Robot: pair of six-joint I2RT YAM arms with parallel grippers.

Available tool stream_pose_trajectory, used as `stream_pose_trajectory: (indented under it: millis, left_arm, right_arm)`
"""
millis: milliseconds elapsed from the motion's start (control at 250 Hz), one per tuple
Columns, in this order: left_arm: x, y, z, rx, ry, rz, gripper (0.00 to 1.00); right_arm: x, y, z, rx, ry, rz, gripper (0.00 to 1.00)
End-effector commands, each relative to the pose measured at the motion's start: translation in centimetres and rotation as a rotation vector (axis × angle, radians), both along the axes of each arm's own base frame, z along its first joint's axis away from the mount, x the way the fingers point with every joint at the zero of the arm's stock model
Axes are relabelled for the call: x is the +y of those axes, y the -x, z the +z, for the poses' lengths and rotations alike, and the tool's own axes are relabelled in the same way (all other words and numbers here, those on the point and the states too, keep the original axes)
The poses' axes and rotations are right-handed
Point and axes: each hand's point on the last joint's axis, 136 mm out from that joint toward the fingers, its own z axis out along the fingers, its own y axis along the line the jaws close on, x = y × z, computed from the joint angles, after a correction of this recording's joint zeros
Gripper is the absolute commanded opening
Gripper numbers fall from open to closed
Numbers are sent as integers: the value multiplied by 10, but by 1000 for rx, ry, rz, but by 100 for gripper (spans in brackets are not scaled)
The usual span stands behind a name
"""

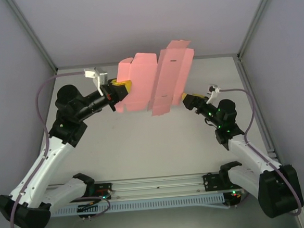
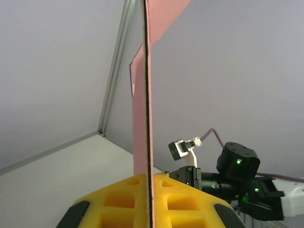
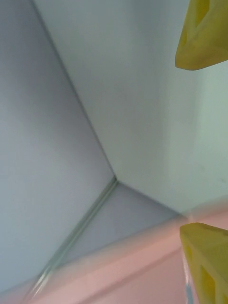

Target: Assemble paper box

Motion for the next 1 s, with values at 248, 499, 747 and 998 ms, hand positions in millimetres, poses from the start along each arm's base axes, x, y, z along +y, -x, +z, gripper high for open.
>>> stream_pose_trajectory:
  millis: [248,499,747,998]
  left_arm:
    - [0,28,32,-68,79,-109,0]
    - [3,7,17,-22,49,-13,0]
    - [9,-13,-1,20,28,92,0]
    - [88,-77,-119,351,-204,707,100]
  right_arm:
    - [33,1,69,-213,-166,255,68]
    - [41,10,83,-278,-211,346,28]
    - [44,5,71,-253,-141,337,0]
    - [48,-5,-50,73,455,177,0]
